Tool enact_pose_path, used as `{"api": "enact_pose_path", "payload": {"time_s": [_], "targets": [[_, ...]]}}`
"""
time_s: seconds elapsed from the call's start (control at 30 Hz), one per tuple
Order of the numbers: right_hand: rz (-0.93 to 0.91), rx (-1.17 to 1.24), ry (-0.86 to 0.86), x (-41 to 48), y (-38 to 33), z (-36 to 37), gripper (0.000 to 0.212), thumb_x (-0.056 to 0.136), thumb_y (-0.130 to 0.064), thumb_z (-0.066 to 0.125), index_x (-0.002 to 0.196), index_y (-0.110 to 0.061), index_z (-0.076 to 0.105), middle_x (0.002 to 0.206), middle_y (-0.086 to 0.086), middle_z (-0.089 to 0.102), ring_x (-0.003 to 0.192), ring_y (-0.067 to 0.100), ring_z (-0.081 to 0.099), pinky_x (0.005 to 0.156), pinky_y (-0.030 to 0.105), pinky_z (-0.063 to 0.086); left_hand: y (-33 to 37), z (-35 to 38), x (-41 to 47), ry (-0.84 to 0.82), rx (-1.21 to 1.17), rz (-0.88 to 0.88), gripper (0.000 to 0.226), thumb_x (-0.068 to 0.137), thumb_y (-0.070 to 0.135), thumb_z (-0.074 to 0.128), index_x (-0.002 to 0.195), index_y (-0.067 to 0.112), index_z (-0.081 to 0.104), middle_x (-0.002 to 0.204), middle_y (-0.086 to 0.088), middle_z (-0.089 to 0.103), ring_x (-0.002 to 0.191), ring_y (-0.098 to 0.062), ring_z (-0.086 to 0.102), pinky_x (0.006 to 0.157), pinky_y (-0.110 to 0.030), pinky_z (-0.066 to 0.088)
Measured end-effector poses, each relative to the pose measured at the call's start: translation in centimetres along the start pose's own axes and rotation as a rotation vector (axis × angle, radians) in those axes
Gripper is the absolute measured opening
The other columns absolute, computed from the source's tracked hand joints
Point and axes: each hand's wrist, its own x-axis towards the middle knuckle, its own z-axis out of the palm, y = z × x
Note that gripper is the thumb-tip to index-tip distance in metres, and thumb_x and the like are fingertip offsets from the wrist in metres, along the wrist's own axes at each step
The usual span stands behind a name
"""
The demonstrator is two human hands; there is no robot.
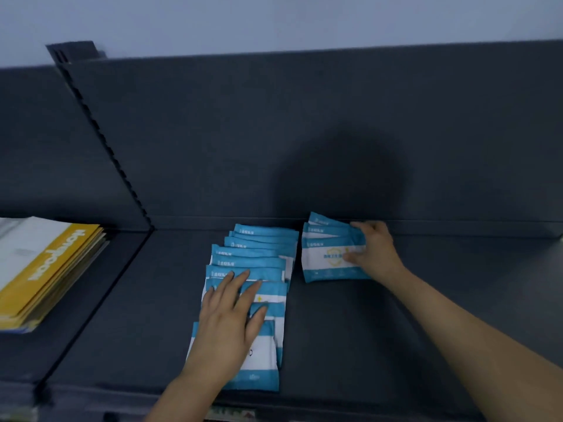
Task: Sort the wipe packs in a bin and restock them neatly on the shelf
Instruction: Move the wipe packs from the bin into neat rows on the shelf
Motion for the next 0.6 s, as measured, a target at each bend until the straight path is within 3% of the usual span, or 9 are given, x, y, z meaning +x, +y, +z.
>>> {"api": "enact_pose_path", "payload": {"time_s": [0.17,0.27,0.37,0.47,0.6], "targets": [[-0.043,-0.287,0.086,-1.0,-0.7,1.1,0.063,0.087,-0.022,0.062,0.144,-0.018,0.034,0.152,0.008,0.019,0.138,0.028,0.014,0.115,0.048,0.013,0.3,-0.6,0.0,-0.049,0.061,0.001,0.057,0.100,0.050,0.019,0.130,0.017,0.054,0.139,-0.005,0.048,0.133,-0.023,0.033,0.110,-0.039,0.023],[-0.132,-0.445,0.088,-2.6,-1.7,2.0,0.060,0.091,-0.014,0.054,0.145,-0.016,0.030,0.154,0.008,0.014,0.143,0.029,0.003,0.114,0.054,0.002,0.9,-1.6,-0.3,-0.023,0.051,-0.020,0.051,0.099,0.048,0.024,0.123,0.020,0.060,0.135,-0.001,0.053,0.132,-0.019,0.037,0.110,-0.041,0.029],[-0.281,-0.396,0.056,-4.6,-3.2,3.3,0.057,0.085,-0.002,0.057,0.139,-0.010,0.041,0.149,0.013,0.027,0.141,0.034,0.016,0.115,0.054,0.008,1.1,-3.4,-1.5,0.063,0.000,0.004,0.040,0.096,0.043,0.036,0.119,0.023,0.062,0.131,0.003,0.055,0.130,-0.016,0.040,0.107,-0.037,0.027],[-0.375,-0.182,0.071,-6.5,-6.5,4.3,0.047,0.081,0.004,0.061,0.127,-0.002,0.055,0.136,0.017,0.044,0.129,0.034,0.038,0.112,0.041,0.024,-0.1,-5.5,-4.0,0.091,0.013,0.010,0.037,0.094,0.041,0.041,0.120,0.025,0.062,0.129,0.006,0.056,0.126,-0.014,0.043,0.105,-0.032,0.029],[-0.551,-0.110,-0.008,-10.0,-14.5,6.6,0.039,0.089,-0.003,0.056,0.127,-0.007,0.055,0.127,0.007,0.050,0.121,0.021,0.045,0.105,0.023,0.031,-4.3,-9.2,-9.0,0.091,0.061,-0.090,0.036,0.092,0.040,0.038,0.111,0.027,0.066,0.119,0.009,0.060,0.117,-0.012,0.052,0.096,-0.028,0.040]]}}
